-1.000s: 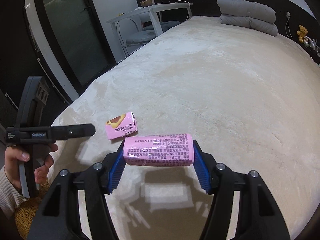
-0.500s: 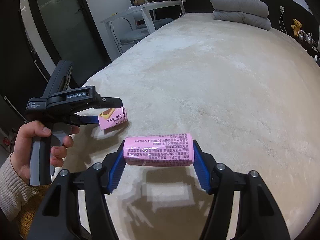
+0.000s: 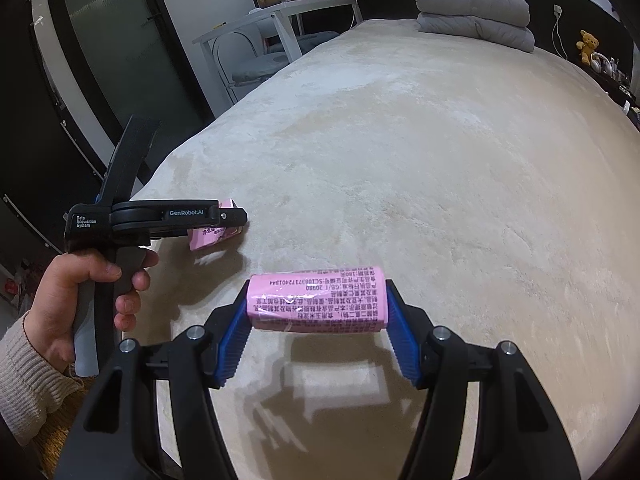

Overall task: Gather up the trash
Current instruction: 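Grasp the pink juice box with the left tool while the right tool holds the carton, then carry the juice box and pink carton down over the black bin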

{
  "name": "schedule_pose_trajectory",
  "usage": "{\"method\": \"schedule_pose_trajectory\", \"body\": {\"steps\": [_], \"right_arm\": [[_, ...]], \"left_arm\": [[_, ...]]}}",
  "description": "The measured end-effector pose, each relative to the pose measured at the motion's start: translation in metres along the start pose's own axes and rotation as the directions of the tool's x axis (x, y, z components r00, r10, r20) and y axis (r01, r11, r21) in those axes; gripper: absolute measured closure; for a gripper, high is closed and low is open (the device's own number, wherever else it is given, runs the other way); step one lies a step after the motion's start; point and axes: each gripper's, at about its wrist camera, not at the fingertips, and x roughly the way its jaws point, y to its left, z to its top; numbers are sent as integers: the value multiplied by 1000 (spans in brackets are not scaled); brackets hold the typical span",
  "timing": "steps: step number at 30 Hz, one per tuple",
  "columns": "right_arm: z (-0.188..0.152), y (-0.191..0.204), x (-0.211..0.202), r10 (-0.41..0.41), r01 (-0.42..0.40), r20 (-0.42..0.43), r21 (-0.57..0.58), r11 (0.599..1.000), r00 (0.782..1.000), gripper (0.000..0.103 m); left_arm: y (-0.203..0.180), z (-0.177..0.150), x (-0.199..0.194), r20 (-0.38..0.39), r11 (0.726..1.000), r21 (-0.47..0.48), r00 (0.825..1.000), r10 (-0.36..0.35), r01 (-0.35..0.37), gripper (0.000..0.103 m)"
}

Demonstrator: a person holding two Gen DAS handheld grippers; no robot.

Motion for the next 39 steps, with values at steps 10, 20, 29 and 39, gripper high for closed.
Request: {"method": "schedule_pose_trajectory", "body": {"steps": [10, 20, 29, 39], "right_arm": [[-9, 1, -9, -17, 17, 5, 14, 1000, 1000, 41], [-29, -5, -27, -44, 41, 37, 63, 997, 998, 41], [-74, -1, -58, -70, 62, 59, 122, 991, 996, 41], [-121, 16, -85, -54, 40, 81, 170, 985, 995, 41]], "left_arm": [[5, -20, -24, 14, 997, 49, 998, -54, 54, 39], [-10, -56, -69, 82, 979, 181, 990, -113, 97, 39], [-36, -116, -105, 131, 928, 342, 970, -206, 151, 39], [-27, -165, -130, 163, 901, 393, 951, -264, 183, 39]]}}
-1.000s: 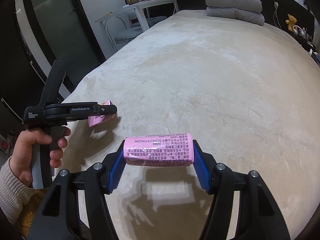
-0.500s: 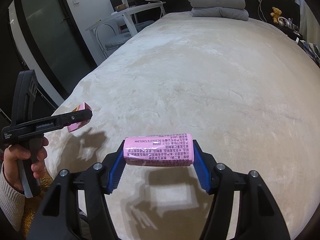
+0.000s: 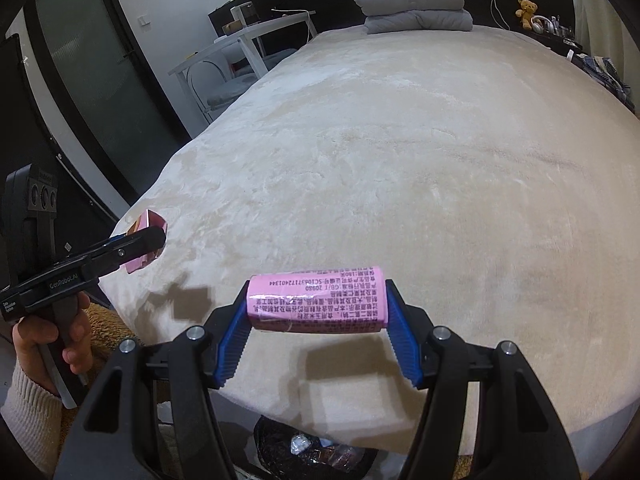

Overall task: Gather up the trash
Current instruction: 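Carry the juice box and pink carton down over the black bin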

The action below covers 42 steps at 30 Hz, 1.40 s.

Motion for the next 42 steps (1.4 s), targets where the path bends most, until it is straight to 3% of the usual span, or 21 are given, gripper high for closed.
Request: {"method": "schedule_pose_trajectory", "body": {"steps": [15, 26, 32, 42], "right_arm": [[-58, 15, -35, -12, 11, 37, 25, 1000, 999, 41], [-95, 26, -54, -18, 18, 49, -6, 1000, 999, 41], [-107, 28, -56, -4, 4, 37, -1, 1000, 999, 41], [-130, 31, -39, -5, 5, -87, 8, 1000, 996, 41]], "left_arm": [[-26, -61, -38, 38, 998, 64, 999, -31, 28, 39], [-39, -100, -54, 23, 994, 92, 998, -57, 55, 39], [-44, -119, -48, -26, 992, 99, 997, -72, 74, 39], [-50, -147, -23, -171, 991, 107, 984, -57, 76, 39]]}}
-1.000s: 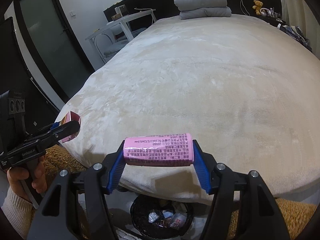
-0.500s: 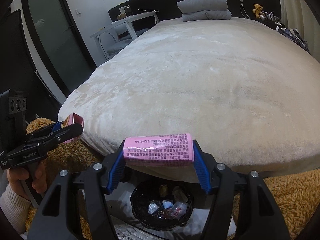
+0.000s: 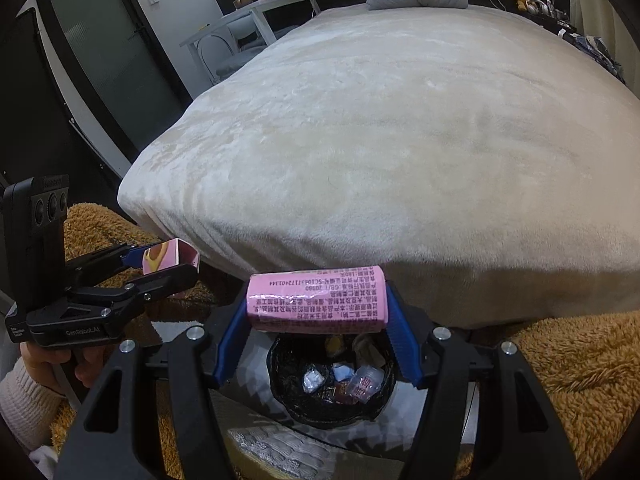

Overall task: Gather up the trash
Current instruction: 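Carry the juice box and pink carton down over the black bin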

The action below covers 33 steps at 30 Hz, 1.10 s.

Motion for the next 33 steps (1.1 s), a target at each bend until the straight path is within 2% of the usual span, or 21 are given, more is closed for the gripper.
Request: {"method": "schedule_pose_trajectory", "body": {"steps": [6, 11, 16, 19, 26, 29, 33], "right_arm": [[-9, -5, 21, -12, 16, -113, 32, 999, 993, 41], [-16, -11, 45, -18, 35, -226, 74, 997, 974, 41], [-28, -18, 73, -17, 60, -350, 112, 992, 937, 41], [-31, -23, 83, -11, 65, -387, 128, 990, 922, 41], [-38, -29, 106, 31, 59, -470, 175, 983, 882, 41], [-40, -31, 115, 34, 65, -505, 178, 982, 863, 41], [-40, -34, 127, 54, 61, -530, 197, 979, 846, 41]], "left_arm": [[0, -10, 25, -116, 1000, 3, 993, 5, -4, 39], [6, -18, 48, -231, 1000, -16, 973, 13, -17, 39], [13, -27, 75, -361, 999, -33, 932, 20, -34, 39], [14, -33, 88, -425, 998, -47, 905, 12, -36, 39], [22, -41, 108, -522, 996, -84, 853, -21, -27, 39], [25, -44, 115, -559, 994, -93, 829, -13, -48, 39], [30, -48, 119, -584, 991, -119, 811, -24, -56, 39]]}}
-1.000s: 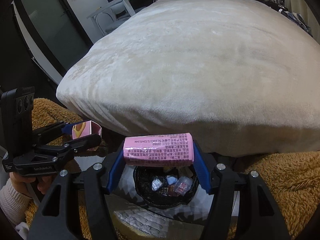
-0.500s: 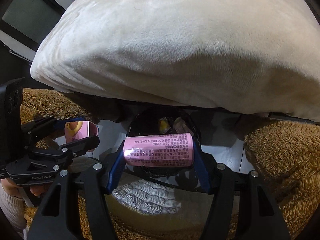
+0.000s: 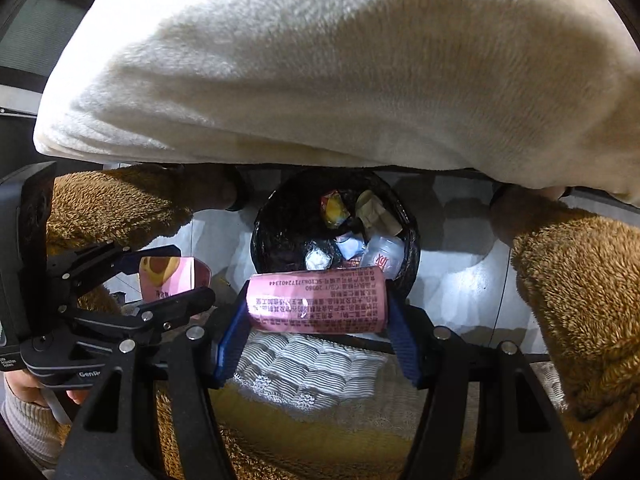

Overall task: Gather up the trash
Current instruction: 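Carry the juice box and pink carton down over the black bin, then open the left tool dropping the juice box while the right tool releases the carton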

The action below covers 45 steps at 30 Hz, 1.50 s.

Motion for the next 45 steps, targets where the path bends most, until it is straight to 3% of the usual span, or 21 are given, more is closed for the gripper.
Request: {"method": "schedule_pose_trajectory", "body": {"steps": [13, 23, 25, 27, 31, 45], "right_arm": [[6, -1, 24, 23, -19, -109, 34, 999, 994, 41], [5, -1, 27, 30, -24, -122, 44, 999, 992, 41], [5, -1, 28, 31, -26, -127, 43, 999, 991, 36], [5, -1, 28, 30, -25, -126, 43, 999, 992, 30], [5, -2, 27, 29, -24, -121, 48, 999, 992, 29], [2, -3, 25, 30, -26, -117, 38, 999, 993, 29]], "left_arm": [[5, 5, 19, -102, 1000, -12, 995, 12, -14, 39], [0, 5, 22, -120, 1000, 7, 992, 30, -30, 38], [0, 5, 22, -120, 999, 10, 992, 37, -36, 33], [-4, 4, 24, -129, 998, 35, 990, 63, -59, 18], [-10, 2, 27, -131, 994, 74, 987, 92, -83, 17], [-7, 4, 22, -110, 995, 57, 990, 90, -84, 16]]}}
